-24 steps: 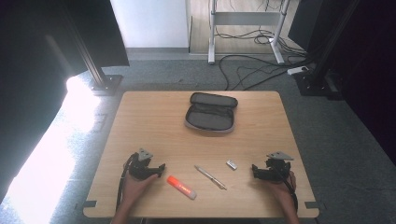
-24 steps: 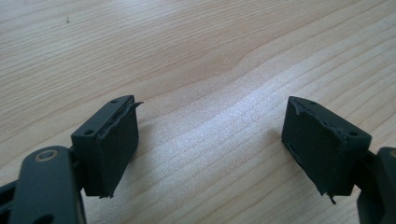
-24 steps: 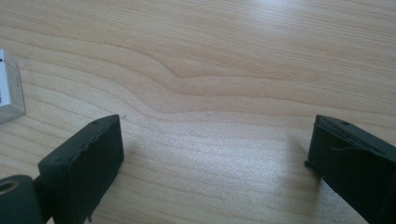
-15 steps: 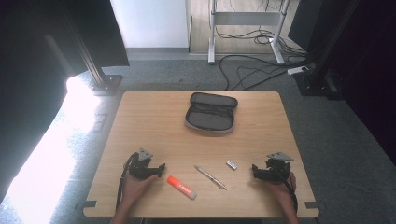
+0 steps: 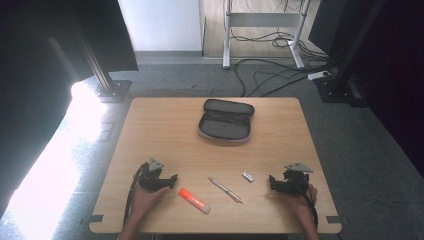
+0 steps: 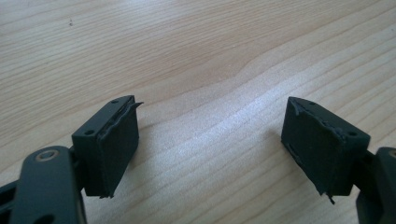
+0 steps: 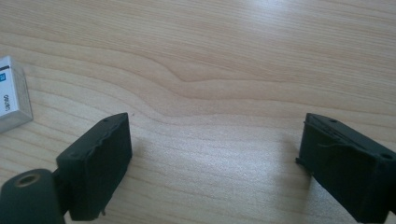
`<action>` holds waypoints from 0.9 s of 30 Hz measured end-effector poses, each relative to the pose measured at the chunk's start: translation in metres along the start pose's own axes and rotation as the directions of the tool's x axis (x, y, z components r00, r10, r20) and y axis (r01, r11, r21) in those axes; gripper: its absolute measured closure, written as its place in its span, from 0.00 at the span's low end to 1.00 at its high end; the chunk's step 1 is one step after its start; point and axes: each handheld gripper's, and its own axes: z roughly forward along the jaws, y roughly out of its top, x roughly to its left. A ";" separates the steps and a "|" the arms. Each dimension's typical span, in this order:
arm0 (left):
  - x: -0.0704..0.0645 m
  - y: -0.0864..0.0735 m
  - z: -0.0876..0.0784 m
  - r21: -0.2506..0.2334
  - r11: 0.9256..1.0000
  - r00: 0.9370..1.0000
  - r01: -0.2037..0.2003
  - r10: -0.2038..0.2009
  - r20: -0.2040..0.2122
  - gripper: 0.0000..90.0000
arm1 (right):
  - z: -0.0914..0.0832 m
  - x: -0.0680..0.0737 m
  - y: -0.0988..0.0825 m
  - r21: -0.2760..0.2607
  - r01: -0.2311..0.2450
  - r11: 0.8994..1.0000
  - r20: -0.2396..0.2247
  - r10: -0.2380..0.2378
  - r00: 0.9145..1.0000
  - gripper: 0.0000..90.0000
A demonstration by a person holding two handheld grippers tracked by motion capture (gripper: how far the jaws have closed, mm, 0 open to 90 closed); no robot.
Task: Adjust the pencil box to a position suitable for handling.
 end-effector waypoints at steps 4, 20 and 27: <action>-0.002 0.003 0.003 -0.012 1.000 1.000 -0.003 0.003 -0.017 0.24 | 0.000 0.002 0.000 -0.006 0.009 1.000 -0.012 -0.009 1.000 0.14; -0.004 0.036 -0.003 -0.101 0.994 0.999 0.034 -0.032 0.020 0.29 | -0.005 0.000 -0.004 -0.013 0.001 1.000 -0.014 -0.001 1.000 0.18; -0.004 0.056 -0.003 -0.136 0.990 0.998 0.042 -0.036 0.047 0.30 | -0.005 0.000 -0.004 -0.014 0.001 1.000 -0.008 -0.001 1.000 0.19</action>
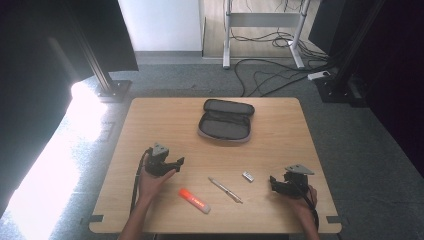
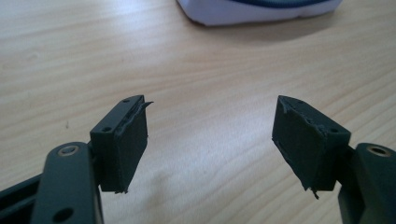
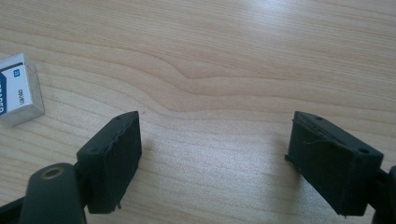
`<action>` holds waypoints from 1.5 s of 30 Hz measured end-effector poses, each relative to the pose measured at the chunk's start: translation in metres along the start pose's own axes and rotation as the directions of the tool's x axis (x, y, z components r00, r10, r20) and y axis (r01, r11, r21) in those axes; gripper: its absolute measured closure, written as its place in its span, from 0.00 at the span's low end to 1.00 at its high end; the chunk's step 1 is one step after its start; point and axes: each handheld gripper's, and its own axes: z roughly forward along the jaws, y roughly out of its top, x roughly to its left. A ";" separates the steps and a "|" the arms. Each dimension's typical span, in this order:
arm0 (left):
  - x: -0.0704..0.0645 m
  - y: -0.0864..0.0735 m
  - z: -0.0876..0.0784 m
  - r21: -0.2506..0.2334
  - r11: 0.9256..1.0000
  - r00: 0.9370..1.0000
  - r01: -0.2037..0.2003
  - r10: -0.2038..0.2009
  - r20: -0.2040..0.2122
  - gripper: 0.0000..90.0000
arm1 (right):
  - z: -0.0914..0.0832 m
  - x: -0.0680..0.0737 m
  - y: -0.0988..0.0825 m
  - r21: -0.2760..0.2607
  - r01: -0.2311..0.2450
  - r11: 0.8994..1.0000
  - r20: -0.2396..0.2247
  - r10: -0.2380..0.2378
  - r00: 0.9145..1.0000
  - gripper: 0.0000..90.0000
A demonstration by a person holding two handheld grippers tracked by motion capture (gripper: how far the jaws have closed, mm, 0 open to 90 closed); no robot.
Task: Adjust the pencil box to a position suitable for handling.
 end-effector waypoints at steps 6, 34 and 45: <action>0.003 0.011 0.002 -0.008 1.000 1.000 -0.003 0.003 -0.017 0.31 | 0.000 0.000 0.000 0.000 0.000 1.000 0.000 0.000 1.000 0.19; 0.010 0.057 0.032 -0.006 0.997 0.997 0.071 -0.071 0.005 0.34 | -0.002 0.002 -0.001 -0.002 -0.011 1.000 0.012 0.011 1.000 0.20; 0.026 0.060 0.048 0.000 0.992 0.991 0.126 -0.126 0.039 0.35 | -0.002 0.002 -0.002 -0.004 -0.013 1.000 0.012 0.013 1.000 0.21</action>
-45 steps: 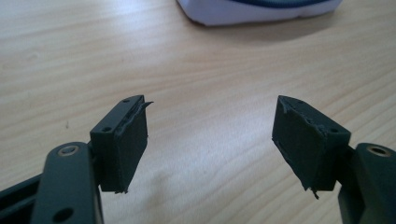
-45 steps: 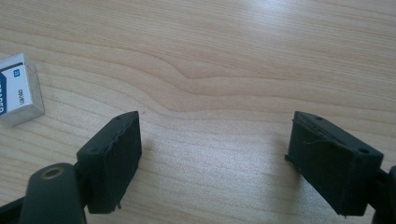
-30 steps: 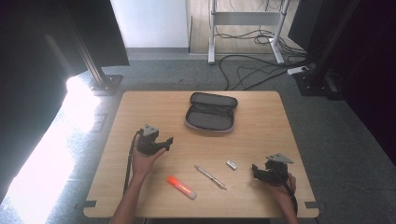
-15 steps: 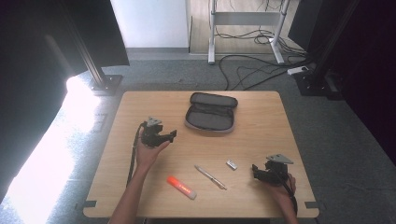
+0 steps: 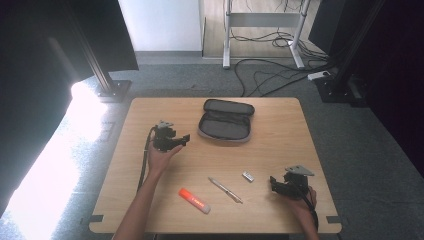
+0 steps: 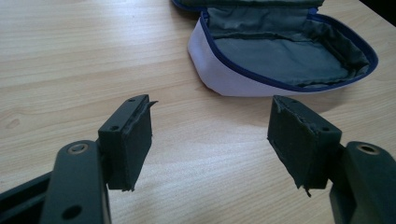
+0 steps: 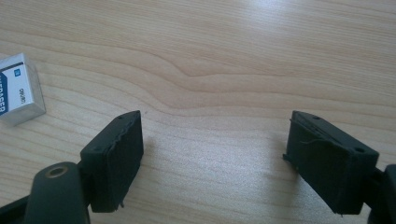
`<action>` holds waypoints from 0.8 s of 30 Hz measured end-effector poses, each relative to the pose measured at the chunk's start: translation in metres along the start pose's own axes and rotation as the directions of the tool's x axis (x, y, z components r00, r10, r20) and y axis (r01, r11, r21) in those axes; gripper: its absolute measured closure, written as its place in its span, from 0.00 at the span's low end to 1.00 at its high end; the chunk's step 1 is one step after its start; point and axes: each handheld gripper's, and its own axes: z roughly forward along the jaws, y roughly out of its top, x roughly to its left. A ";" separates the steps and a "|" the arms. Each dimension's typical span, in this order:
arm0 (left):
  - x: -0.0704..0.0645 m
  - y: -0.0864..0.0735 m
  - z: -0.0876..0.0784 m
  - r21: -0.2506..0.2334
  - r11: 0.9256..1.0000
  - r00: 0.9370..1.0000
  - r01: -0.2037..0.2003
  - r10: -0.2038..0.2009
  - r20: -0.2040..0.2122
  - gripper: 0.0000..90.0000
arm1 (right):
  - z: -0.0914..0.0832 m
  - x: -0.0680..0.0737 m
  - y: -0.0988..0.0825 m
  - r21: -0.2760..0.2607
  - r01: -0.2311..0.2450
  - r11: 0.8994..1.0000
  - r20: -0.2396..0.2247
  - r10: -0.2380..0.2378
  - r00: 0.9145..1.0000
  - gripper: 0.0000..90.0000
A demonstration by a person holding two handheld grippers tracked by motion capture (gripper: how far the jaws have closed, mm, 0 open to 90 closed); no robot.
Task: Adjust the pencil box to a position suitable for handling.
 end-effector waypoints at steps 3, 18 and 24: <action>0.001 0.005 0.003 0.008 1.000 1.000 -0.002 0.002 0.001 0.35 | 0.000 0.000 0.000 0.000 -0.002 1.000 0.002 0.002 1.000 0.21; 0.006 0.003 0.027 -0.006 0.999 0.998 0.054 -0.054 -0.008 0.38 | -0.002 0.002 -0.002 0.000 -0.004 1.000 0.010 0.004 1.000 0.22; 0.004 0.014 0.029 0.007 0.999 0.999 0.033 -0.033 -0.009 0.37 | -0.003 0.003 -0.002 -0.001 -0.004 1.000 0.009 0.004 1.000 0.22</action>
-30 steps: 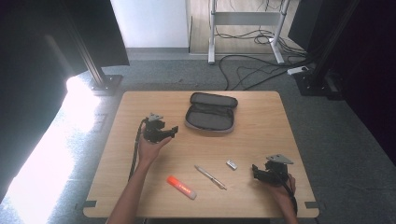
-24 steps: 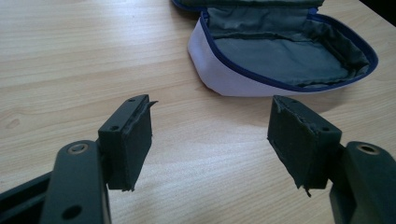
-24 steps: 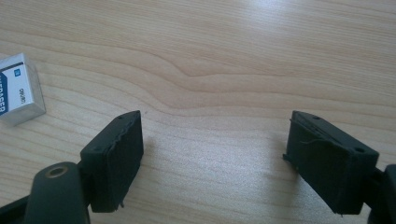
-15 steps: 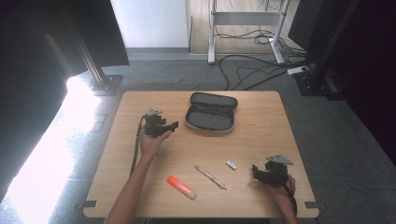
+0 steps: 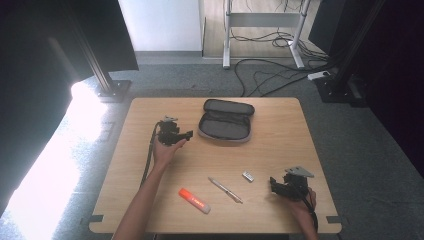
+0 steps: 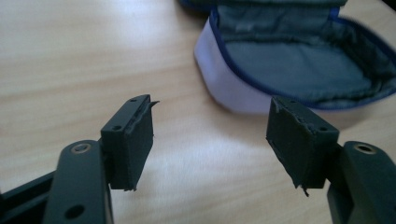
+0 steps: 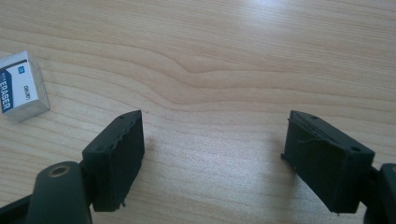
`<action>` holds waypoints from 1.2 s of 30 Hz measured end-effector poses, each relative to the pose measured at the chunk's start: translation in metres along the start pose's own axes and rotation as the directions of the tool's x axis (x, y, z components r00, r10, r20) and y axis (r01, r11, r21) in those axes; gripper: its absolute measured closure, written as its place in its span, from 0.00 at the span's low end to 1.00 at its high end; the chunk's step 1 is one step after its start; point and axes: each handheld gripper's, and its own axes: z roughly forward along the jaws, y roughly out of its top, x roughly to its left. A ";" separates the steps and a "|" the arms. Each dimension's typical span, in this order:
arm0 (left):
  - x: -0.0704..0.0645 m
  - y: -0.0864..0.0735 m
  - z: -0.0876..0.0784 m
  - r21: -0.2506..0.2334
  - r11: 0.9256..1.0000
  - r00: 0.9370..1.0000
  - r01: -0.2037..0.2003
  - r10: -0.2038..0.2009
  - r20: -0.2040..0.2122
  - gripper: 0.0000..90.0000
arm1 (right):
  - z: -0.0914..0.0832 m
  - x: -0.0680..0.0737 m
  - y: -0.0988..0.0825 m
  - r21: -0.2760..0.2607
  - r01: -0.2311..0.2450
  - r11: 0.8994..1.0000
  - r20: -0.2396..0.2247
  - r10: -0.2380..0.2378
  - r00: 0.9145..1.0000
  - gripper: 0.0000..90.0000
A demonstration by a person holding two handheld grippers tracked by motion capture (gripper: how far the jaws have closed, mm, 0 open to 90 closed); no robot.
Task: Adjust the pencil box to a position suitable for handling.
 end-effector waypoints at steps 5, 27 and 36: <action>0.000 0.007 0.009 0.045 0.999 1.000 -0.016 0.017 -0.010 0.35 | 0.000 0.000 0.000 -0.001 0.000 1.000 -0.001 0.000 1.000 0.22; -0.010 0.031 0.029 0.052 0.998 0.999 -0.032 0.032 0.007 0.33 | -0.002 0.001 -0.002 -0.002 -0.006 1.000 0.006 0.006 1.000 0.24; -0.023 0.037 0.046 0.055 0.998 0.999 -0.037 0.036 0.013 0.36 | -0.003 0.002 -0.003 -0.003 0.001 1.000 0.002 -0.001 1.000 0.25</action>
